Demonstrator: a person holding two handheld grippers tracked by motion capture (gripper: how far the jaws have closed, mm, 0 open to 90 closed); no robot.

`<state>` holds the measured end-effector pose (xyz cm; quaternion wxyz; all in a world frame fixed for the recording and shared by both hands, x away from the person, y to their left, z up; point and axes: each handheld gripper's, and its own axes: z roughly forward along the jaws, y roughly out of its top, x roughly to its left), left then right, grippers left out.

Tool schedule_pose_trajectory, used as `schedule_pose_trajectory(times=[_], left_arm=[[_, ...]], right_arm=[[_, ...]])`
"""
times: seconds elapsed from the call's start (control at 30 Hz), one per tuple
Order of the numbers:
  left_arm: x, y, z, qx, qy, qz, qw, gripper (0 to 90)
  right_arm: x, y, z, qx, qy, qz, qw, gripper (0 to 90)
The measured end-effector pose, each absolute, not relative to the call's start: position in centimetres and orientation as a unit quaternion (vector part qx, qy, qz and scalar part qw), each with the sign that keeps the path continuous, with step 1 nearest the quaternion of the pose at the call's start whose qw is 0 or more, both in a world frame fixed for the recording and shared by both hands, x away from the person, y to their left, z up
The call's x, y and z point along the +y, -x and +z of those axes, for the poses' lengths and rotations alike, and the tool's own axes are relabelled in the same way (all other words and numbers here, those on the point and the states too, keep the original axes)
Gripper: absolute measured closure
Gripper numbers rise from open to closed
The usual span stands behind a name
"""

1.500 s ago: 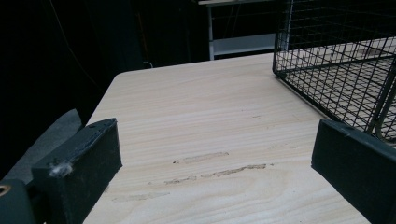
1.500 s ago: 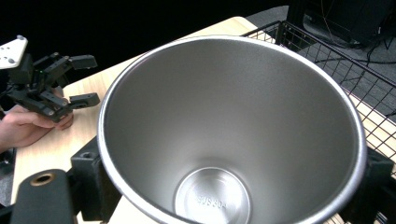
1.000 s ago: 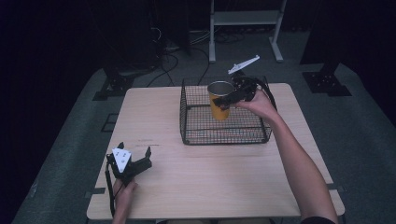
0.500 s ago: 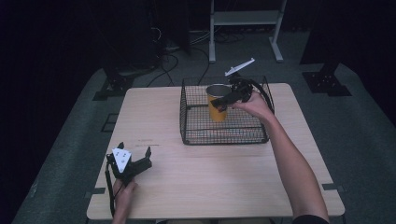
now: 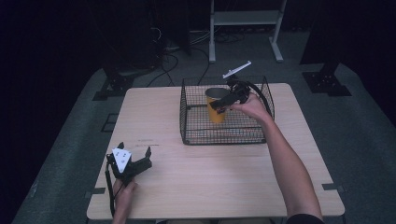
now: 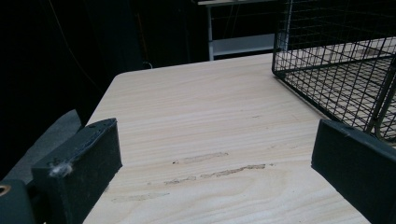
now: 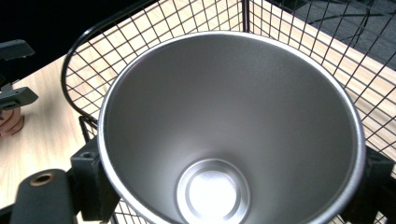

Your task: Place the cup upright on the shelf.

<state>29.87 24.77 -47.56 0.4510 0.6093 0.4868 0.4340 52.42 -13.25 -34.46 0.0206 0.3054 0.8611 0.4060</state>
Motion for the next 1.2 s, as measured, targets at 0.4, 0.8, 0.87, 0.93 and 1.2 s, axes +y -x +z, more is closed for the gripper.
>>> schedule_pose_trajectory(times=[0.4, 0.8, 0.87, 0.93, 1.2], left_arm=[[24.8, -29.9, -47.6, 0.487, -0.61, 0.433, 0.451, 0.8], [24.8, -29.9, -47.6, 0.486, -0.609, 0.434, 0.452, 0.8], [24.8, -29.9, -47.6, 0.486, -0.609, 0.434, 0.452, 0.8], [24.8, -29.9, -47.6, 0.486, -0.609, 0.434, 0.452, 0.8], [24.8, -29.9, -47.6, 0.486, -0.609, 0.434, 0.453, 0.8]], right_arm=[[-13.5, -53.1, -36.2, 0.859, -0.324, 0.395, 0.025, 12.7], [-13.1, -53.2, -37.7, 0.869, -0.328, 0.37, 0.03, 12.6], [-12.9, -53.3, -38.0, 0.87, -0.328, 0.366, 0.03, 12.5], [-12.8, -53.4, -38.2, 0.871, -0.331, 0.362, 0.033, 12.5], [-12.6, -53.4, -38.9, 0.876, -0.331, 0.349, 0.05, 12.5]])
